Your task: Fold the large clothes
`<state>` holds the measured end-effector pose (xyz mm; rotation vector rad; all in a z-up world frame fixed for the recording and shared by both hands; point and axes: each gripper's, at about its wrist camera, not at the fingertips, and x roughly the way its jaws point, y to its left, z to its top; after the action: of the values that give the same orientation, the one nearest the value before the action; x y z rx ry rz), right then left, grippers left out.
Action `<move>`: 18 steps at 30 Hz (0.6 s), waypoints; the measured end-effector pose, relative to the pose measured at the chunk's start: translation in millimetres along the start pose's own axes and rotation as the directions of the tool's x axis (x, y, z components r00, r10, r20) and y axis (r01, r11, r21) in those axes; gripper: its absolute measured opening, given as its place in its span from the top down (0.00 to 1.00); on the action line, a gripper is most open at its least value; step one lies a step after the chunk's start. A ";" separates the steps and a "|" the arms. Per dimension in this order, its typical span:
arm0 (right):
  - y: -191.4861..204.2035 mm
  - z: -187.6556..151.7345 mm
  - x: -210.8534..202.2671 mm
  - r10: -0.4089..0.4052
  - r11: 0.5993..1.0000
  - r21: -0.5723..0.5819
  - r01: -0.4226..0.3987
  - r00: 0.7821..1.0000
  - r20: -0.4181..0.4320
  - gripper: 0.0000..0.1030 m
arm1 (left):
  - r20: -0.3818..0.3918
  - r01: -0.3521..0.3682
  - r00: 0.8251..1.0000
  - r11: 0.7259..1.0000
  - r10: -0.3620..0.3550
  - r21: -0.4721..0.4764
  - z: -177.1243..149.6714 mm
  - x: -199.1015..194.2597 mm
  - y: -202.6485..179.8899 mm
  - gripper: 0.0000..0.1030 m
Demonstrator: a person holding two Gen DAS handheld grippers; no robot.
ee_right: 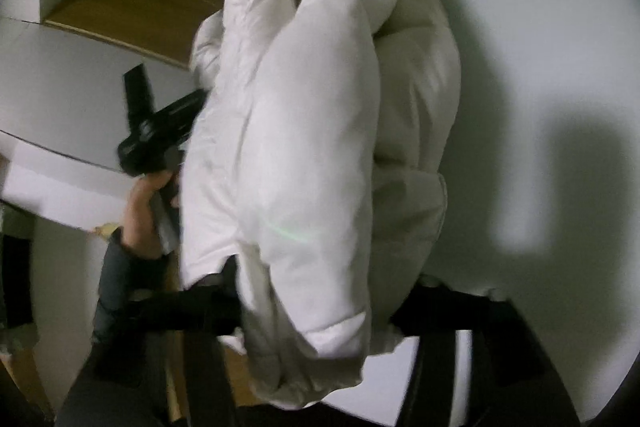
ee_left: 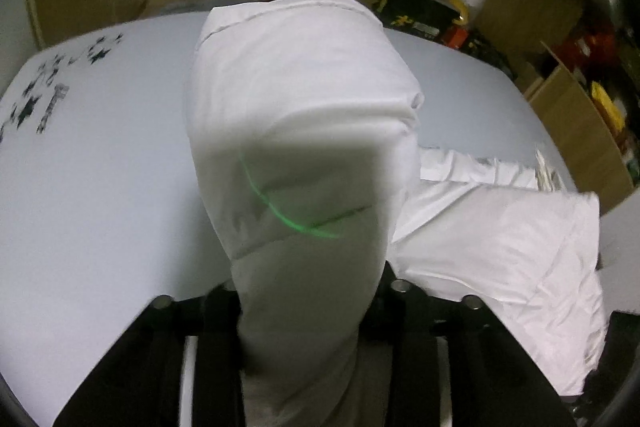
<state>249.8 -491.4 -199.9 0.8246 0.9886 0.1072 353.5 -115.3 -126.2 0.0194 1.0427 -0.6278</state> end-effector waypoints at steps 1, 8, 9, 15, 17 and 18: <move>8.8 -11.2 -0.3 -0.025 1.000 -0.015 0.025 0.999 0.027 0.19 | 0.023 -0.013 1.000 1.000 0.014 -0.018 -2.0 -7.4 1.9 0.30; 57.0 -2.7 -93.3 -0.154 0.951 -0.202 0.234 0.925 0.346 0.05 | 0.310 -0.162 0.937 0.987 0.159 -0.016 -52.2 -124.3 -29.2 0.00; 71.1 -5.7 -104.6 -0.160 0.933 -0.242 0.267 0.909 0.386 0.00 | 0.333 -0.201 0.922 0.979 0.198 -0.026 -66.8 -145.8 -38.2 0.00; 133.2 -61.9 -137.5 -0.150 0.833 -0.431 0.347 0.891 0.428 0.00 | 0.390 -0.337 0.840 0.926 0.378 -0.171 -171.4 -224.1 -70.6 0.00; 140.7 -89.6 -142.4 -0.153 0.817 -0.452 0.357 0.891 0.428 0.00 | 0.393 -0.334 0.832 0.919 0.393 -0.211 -206.3 -234.3 -81.0 0.00; 146.2 -97.9 -140.3 -0.160 0.809 -0.456 0.370 0.886 0.435 0.00 | 0.386 -0.333 0.833 0.916 0.396 -0.222 -219.3 -236.5 -83.3 0.00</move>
<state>134.0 -394.4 -33.0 0.1696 0.6464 -0.0290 55.5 -5.2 -26.2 -0.0435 0.6305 -0.1853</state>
